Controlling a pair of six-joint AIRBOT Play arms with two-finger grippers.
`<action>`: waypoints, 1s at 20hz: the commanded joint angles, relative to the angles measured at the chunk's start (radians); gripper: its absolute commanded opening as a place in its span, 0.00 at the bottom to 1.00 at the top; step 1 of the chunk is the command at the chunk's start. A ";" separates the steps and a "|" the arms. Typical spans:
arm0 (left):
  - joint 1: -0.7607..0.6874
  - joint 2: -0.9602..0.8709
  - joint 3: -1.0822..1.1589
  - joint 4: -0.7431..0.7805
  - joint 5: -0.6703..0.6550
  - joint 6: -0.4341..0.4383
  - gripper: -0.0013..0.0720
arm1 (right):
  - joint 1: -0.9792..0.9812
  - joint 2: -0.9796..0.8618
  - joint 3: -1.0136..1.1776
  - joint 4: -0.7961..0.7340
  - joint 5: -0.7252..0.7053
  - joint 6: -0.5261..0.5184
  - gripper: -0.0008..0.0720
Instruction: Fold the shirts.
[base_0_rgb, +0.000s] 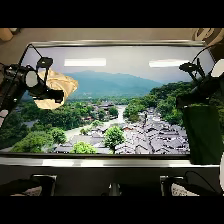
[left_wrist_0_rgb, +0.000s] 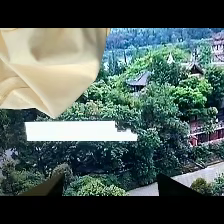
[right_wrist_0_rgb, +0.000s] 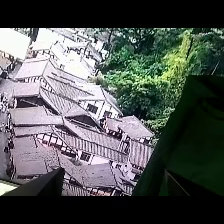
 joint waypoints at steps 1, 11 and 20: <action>0.000 0.000 0.000 0.000 0.000 0.000 0.94 | 0.001 -0.001 0.001 0.000 0.000 0.000 0.96; 0.000 0.000 0.000 0.000 0.000 0.000 0.94 | 0.001 -0.001 0.001 0.000 0.000 0.000 0.96; 0.000 -0.005 -0.001 0.000 0.176 0.000 0.94 | 0.001 0.000 0.001 0.001 -0.223 0.031 0.96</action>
